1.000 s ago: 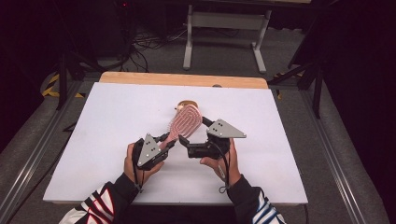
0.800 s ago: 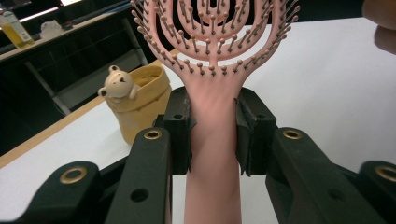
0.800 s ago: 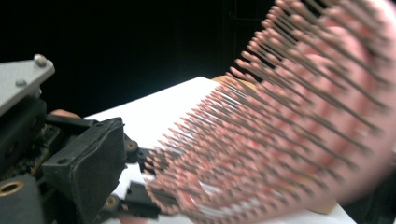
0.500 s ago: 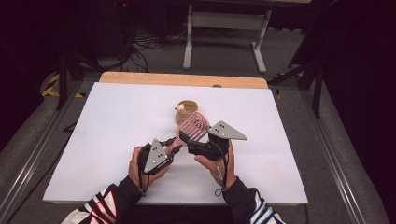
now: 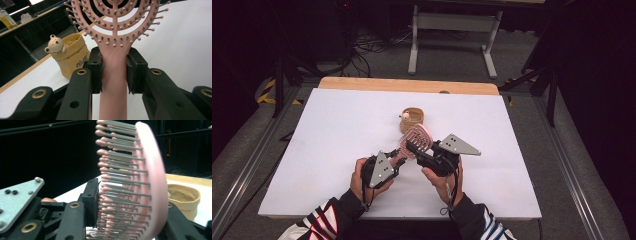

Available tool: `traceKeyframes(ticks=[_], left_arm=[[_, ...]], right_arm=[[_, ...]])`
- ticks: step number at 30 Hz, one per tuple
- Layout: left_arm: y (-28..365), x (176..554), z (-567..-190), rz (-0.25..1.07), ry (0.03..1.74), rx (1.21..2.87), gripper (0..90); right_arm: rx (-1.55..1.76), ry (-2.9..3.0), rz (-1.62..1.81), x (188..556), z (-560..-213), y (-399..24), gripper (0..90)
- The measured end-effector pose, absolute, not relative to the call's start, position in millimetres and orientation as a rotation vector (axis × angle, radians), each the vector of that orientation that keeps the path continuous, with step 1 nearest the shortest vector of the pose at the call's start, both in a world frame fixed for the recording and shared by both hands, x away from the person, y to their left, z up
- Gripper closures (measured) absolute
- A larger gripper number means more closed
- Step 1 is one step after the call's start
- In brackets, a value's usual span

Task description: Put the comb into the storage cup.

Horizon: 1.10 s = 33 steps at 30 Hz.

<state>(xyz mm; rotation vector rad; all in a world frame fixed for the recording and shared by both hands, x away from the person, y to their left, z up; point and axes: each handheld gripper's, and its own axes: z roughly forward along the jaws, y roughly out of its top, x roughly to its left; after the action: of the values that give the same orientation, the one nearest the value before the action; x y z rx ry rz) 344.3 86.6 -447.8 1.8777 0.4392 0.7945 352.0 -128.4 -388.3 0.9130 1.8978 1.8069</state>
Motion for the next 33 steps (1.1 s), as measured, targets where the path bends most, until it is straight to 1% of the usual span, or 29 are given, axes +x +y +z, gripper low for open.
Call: traceKeyframes(ticks=[5,15,19,22,25,28,30,33], left_arm=[[85.7,342.8,-447.2,0.82,0.429,1.886,70.0],[84.8,343.2,-446.7,0.808,0.413,1.888,69.7],[86.8,343.4,-444.9,0.804,0.413,1.874,68.2],[88.0,343.9,-444.5,0.789,0.416,1.871,63.8],[88.2,345.9,-445.5,0.748,0.414,1.877,54.8],[87.8,347.0,-446.0,0.738,0.417,1.884,51.4],[87.1,349.0,-446.6,0.722,0.423,1.901,47.1],[87.6,351.4,-448.8,0.693,0.445,1.914,37.7]], right_arm=[[0.882,1.916,1.804,349.8,-387.8,-127.7,61.0],[0.832,1.928,1.784,342.9,-385.4,-124.9,62.5],[0.815,1.921,1.791,341.2,-383.7,-125.0,62.7],[0.806,1.913,1.797,340.6,-382.6,-126.1,62.8],[0.791,1.902,1.794,339.9,-380.6,-127.9,63.0],[0.785,1.899,1.791,339.8,-379.8,-129.3,63.1],[0.78,1.899,1.781,339.5,-379.6,-129.9,63.3],[0.778,1.888,1.784,339.4,-378.0,-132.0,63.4]])
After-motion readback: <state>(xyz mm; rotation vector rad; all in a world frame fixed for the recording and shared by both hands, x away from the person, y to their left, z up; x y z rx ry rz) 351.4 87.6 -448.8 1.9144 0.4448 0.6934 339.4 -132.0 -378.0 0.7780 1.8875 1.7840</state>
